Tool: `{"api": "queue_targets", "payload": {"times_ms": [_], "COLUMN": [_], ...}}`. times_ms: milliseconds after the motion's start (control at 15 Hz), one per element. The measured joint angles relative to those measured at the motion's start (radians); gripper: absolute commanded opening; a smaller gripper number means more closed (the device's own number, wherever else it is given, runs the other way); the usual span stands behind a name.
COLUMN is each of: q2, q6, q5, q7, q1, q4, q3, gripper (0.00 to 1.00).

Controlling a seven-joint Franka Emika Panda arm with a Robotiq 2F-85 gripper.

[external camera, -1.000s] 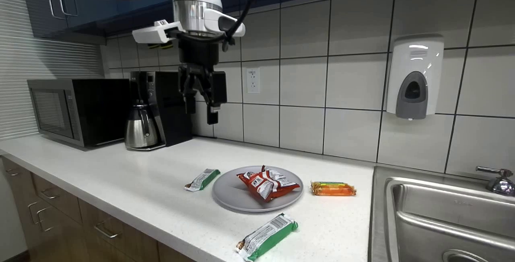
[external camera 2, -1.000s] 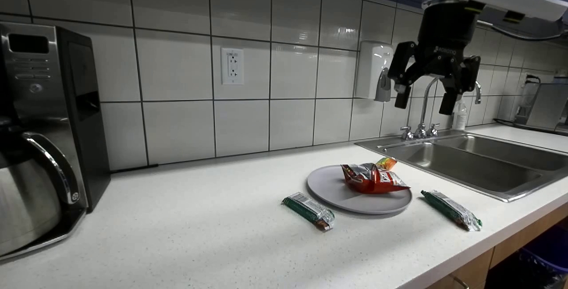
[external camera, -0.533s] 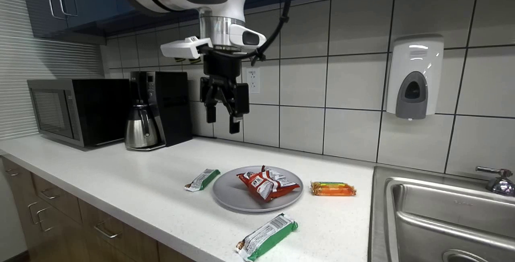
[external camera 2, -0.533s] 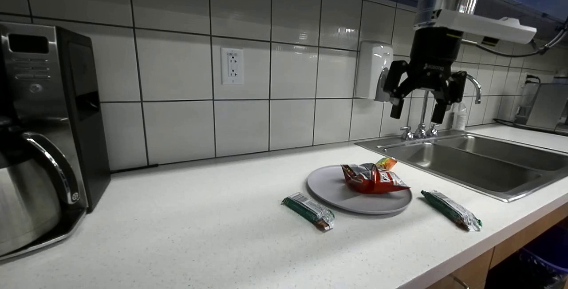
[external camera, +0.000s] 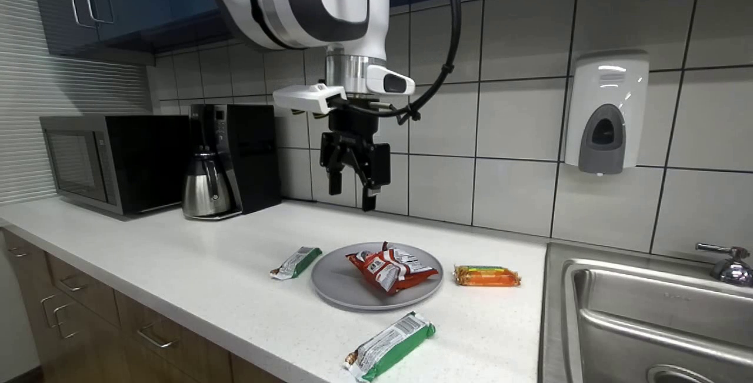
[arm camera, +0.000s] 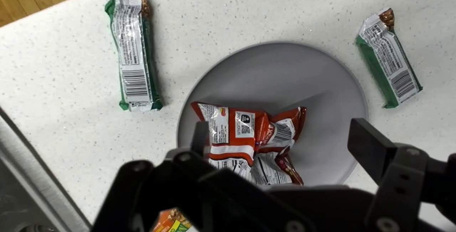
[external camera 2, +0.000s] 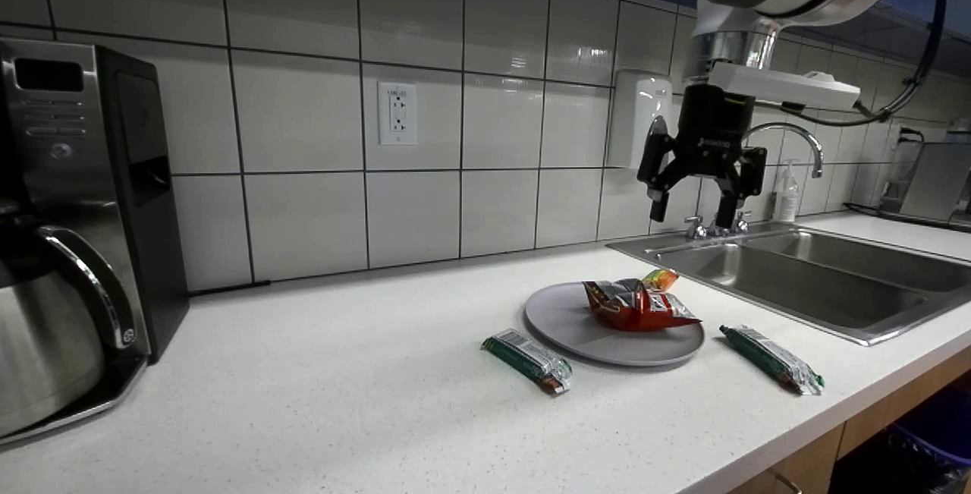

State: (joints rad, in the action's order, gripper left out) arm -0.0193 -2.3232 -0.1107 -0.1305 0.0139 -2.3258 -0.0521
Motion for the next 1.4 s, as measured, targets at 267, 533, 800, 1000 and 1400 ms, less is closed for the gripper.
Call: {"api": "queue_targets", "payload": {"times_ms": [267,533,800,1000,1400], "q2": [0.088,0.175,0.256,0.308,0.389], "q6": [-0.005,-0.005,-0.005,-0.004,-0.004], "q5": [0.000,0.000,0.000,0.001,0.001], "q7": [0.000,0.001,0.001,0.001,0.001], "q1": [0.003,0.006,0.011,0.010,0.010], "q4": [0.060,0.122,0.188,0.233,0.304], "q3": [-0.010,-0.017,-0.022,-0.023,-0.023], "gripper": [1.00,1.00,1.00,1.00,1.00]}}
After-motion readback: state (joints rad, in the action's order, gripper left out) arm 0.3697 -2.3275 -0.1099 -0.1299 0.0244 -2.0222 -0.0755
